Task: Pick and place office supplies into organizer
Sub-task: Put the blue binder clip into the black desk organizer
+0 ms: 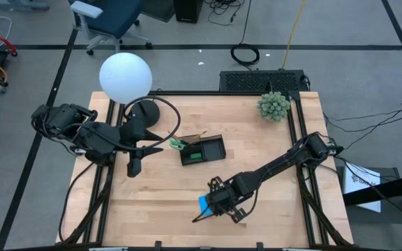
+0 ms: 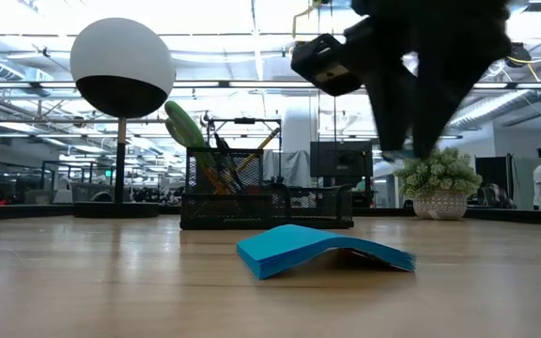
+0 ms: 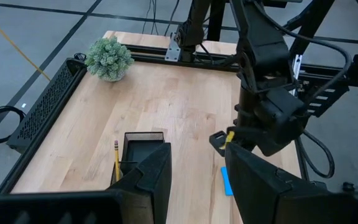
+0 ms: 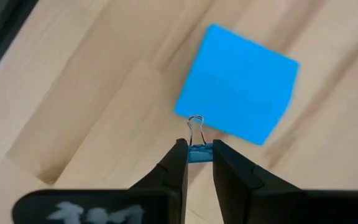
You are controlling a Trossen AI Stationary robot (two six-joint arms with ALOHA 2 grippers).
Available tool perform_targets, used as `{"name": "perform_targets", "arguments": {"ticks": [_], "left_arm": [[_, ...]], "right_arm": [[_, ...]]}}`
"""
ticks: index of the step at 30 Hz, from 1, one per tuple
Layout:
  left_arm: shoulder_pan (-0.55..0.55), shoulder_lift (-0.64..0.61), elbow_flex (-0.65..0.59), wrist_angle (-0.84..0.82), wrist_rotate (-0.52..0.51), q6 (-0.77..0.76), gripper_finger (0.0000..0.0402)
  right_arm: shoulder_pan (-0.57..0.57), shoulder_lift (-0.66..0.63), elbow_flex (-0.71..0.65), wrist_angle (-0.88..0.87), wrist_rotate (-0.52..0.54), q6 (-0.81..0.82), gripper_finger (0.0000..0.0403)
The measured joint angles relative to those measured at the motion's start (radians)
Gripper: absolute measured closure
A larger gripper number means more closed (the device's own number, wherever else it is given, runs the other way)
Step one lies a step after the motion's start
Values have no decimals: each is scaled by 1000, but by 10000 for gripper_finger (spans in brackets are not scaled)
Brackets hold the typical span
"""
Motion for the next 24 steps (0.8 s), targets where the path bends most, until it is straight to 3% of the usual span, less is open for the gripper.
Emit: {"name": "perform_targets", "arguments": {"ticks": [24], "left_arm": [[0, 0, 0, 0, 0, 0, 256]], "right_arm": [[-136, -44, 1, 295, 0, 264, 358]]}}
